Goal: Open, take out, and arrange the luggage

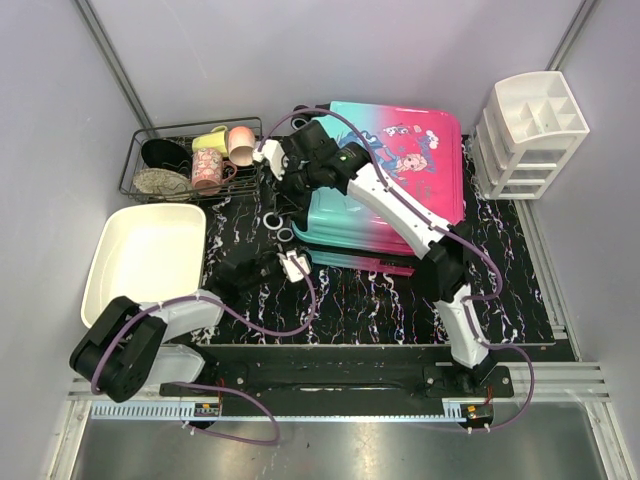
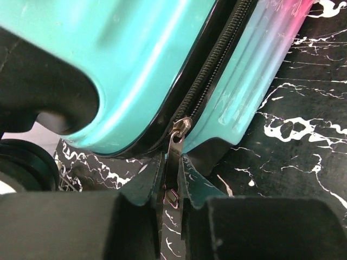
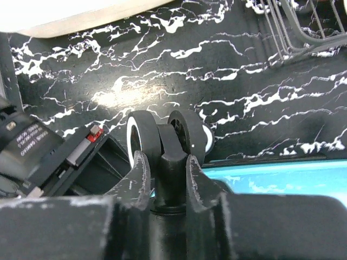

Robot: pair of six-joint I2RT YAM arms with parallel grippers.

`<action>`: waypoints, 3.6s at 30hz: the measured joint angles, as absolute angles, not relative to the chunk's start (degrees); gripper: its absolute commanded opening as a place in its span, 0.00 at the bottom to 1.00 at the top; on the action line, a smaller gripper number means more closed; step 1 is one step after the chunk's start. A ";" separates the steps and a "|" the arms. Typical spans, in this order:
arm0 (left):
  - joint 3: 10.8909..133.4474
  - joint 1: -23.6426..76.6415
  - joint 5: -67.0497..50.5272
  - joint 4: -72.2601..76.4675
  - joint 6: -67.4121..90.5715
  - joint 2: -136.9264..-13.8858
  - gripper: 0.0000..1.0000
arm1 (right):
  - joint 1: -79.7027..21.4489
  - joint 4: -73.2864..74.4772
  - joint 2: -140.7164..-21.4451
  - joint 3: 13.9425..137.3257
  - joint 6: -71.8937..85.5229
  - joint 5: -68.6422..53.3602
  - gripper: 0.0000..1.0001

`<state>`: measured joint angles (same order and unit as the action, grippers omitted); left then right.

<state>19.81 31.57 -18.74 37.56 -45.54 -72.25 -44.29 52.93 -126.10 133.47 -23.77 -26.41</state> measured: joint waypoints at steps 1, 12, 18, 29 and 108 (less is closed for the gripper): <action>19.40 30.79 -19.66 38.52 -45.76 -72.42 0.00 | -44.23 52.29 -125.60 132.57 -24.73 -26.57 0.03; 16.29 26.26 -28.38 49.98 -49.21 -76.73 0.00 | -44.05 45.91 -113.71 114.30 -35.03 -29.82 0.00; 16.34 23.42 -33.28 55.81 -52.23 -80.95 0.00 | -43.81 45.76 -109.47 108.62 -37.67 -31.14 0.00; 17.78 20.60 -39.79 64.03 -55.29 -87.22 0.00 | -43.33 44.88 -105.27 102.39 -38.79 -33.78 0.00; 37.91 42.74 -13.43 28.36 -36.01 -83.37 0.00 | 5.17 55.33 -107.39 98.13 -5.72 -23.66 0.75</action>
<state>37.91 42.74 -13.43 28.36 -36.01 -83.37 5.17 55.33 -107.39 98.13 -5.72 -23.66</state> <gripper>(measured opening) 0.149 0.714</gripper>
